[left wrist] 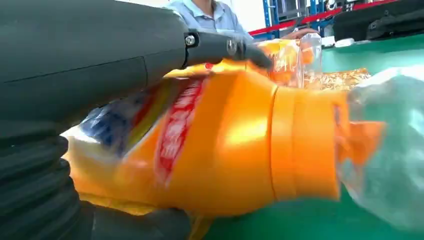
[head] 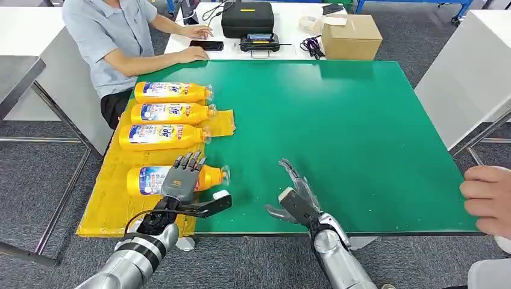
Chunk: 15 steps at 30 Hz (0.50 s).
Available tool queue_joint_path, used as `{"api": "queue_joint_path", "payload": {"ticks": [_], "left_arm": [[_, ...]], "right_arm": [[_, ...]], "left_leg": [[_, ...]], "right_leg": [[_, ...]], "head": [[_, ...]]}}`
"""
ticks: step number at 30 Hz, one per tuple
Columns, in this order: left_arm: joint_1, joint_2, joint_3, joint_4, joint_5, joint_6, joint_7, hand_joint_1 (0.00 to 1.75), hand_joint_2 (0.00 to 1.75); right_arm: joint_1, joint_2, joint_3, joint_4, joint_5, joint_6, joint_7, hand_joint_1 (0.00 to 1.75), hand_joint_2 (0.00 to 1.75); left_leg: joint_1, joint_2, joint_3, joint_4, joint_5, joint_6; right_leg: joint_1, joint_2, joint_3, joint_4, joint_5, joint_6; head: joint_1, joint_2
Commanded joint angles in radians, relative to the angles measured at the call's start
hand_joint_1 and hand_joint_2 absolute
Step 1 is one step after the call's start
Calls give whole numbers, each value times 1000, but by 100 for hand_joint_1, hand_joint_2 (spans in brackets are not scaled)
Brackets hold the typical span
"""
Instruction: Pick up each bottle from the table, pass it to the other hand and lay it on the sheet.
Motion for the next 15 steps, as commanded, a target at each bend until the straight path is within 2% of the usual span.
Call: {"api": "queue_joint_path", "payload": {"ticks": [1,15], "left_arm": [[1,3,-45,90,-16,50,19,0,175],[7,7,-51,103,-23,46,19,0,175]], "right_arm": [[-44,3,-25,78,10,4,-7,0,175],[-34,-3,-26,80,15,-1,-13,0,175]], "left_leg": [[2,3,2,-1,-1,-3],[1,2,2,-1,-1,-2]], "right_leg": [[2,2,2,-1,0,-3],[1,2,1,-1,0,-2]], "head": [[0,0],[0,0]]}}
